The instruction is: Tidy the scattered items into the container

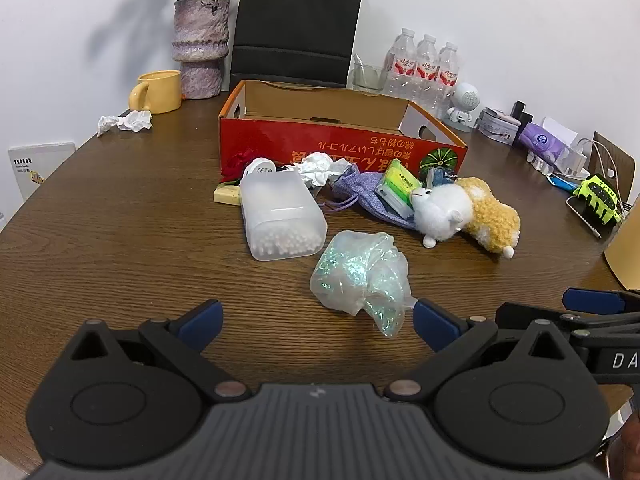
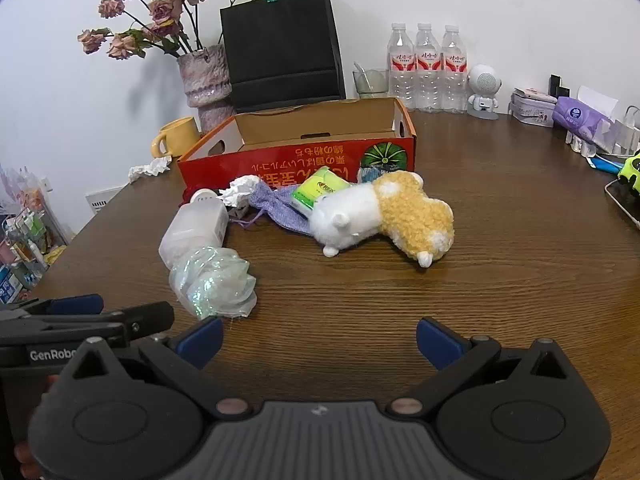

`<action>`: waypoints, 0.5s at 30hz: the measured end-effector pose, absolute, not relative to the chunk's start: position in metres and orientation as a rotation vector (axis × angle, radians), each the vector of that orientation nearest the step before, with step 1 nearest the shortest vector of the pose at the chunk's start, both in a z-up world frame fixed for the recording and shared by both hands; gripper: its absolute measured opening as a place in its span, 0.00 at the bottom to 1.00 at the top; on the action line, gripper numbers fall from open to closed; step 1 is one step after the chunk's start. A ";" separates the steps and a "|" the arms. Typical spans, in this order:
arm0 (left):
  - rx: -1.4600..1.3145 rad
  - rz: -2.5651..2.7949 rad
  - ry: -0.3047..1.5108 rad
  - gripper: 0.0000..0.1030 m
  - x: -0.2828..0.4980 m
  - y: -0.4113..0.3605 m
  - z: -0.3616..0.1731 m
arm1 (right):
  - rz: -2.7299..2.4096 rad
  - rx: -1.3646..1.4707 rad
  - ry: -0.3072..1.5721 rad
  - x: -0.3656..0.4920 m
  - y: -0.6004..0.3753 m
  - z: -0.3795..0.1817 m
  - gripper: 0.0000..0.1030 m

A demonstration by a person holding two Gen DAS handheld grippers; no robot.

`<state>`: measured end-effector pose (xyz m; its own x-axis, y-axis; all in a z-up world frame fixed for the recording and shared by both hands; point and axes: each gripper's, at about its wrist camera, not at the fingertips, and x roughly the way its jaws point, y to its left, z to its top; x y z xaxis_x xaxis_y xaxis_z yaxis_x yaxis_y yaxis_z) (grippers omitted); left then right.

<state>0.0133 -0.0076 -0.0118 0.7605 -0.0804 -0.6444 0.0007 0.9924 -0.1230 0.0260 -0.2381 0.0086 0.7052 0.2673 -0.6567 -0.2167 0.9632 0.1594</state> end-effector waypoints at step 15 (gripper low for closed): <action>-0.110 -0.049 0.717 1.00 0.021 -0.012 -0.013 | 0.269 0.077 0.748 0.029 -0.242 0.007 1.00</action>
<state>0.0207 -0.0123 -0.0135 0.7530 -0.0826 -0.6528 0.0075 0.9931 -0.1170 0.0294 -0.2420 0.0067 0.7009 0.2686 -0.6608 -0.2138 0.9629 0.1646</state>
